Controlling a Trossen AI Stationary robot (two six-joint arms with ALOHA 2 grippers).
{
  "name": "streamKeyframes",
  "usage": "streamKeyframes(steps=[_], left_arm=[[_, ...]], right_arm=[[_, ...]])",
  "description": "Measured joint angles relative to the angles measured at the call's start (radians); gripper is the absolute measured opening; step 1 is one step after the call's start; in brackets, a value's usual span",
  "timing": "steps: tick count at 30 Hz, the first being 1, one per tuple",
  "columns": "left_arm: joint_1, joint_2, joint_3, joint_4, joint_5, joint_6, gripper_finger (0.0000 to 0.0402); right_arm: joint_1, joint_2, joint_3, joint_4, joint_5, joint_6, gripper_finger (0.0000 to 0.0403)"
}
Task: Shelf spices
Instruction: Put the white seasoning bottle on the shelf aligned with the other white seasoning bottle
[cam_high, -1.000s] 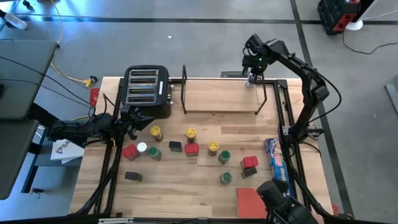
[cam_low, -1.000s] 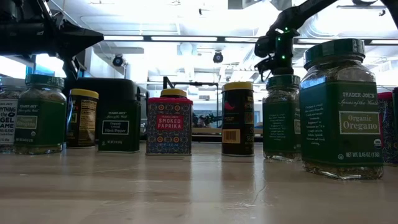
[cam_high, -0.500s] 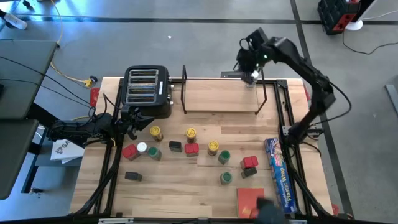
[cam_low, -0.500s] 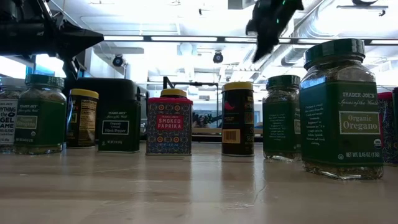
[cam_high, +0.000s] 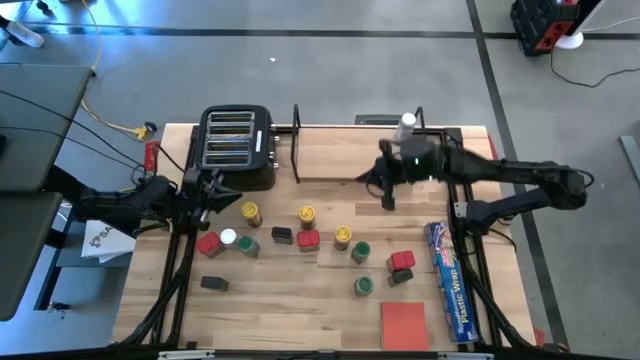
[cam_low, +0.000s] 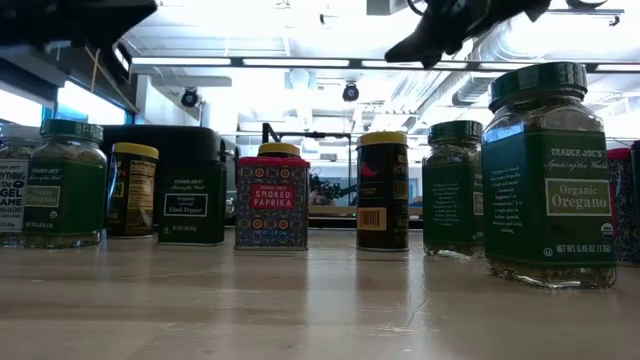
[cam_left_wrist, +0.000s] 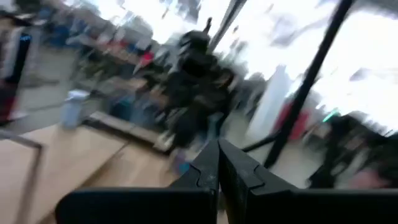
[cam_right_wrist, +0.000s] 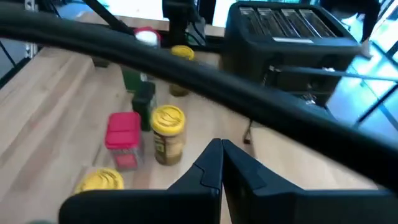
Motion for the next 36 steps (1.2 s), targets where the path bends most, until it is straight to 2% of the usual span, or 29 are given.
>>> streamKeyframes(steps=[3, 5, 8, 10, 13, 16, 19, 23, 30, 36], left_arm=[[-0.022, 0.154, 0.177, -0.222, -0.082, 0.078, 0.0001], [-0.030, 0.263, 0.295, -0.359, -0.101, 0.134, 0.0001], [-0.038, 0.406, 0.445, -0.534, -0.083, 0.201, 0.0001], [-0.038, 0.484, 0.513, -0.586, -0.050, 0.236, 0.0001], [-0.038, 0.573, 0.558, -0.560, -0.035, 0.245, 0.0001], [-0.032, 0.638, 0.600, -0.581, -0.017, 0.190, 0.0010], [-0.031, 0.690, 0.648, -0.707, 0.027, 0.140, 0.0035], [-0.031, 0.734, 0.703, -0.894, 0.105, 0.036, 0.0088], [-0.064, 0.775, 0.715, -1.192, 0.207, -0.127, 0.0178], [-0.114, 0.813, 0.699, -1.344, 0.217, -0.223, 0.0205]], right_arm=[[0.079, 0.012, -0.031, 0.048, 0.056, 0.027, 0.0000], [0.114, 0.022, -0.042, 0.062, 0.064, 0.040, 0.0000], [0.147, 0.038, -0.050, 0.071, 0.070, 0.046, 0.0000], [0.163, 0.044, -0.055, 0.075, 0.071, 0.045, 0.0000], [0.173, 0.057, -0.055, 0.092, 0.071, 0.044, 0.0000], [0.172, 0.078, -0.055, 0.123, 0.071, 0.044, 0.0000], [0.172, 0.108, -0.055, 0.153, 0.071, 0.046, 0.0000], [0.172, 0.151, -0.055, 0.165, 0.066, 0.061, 0.0000], [0.172, 0.269, -0.055, 0.282, 0.028, 0.092, 0.0000], [0.173, 0.341, -0.055, 0.350, -0.014, 0.113, 0.0000]])
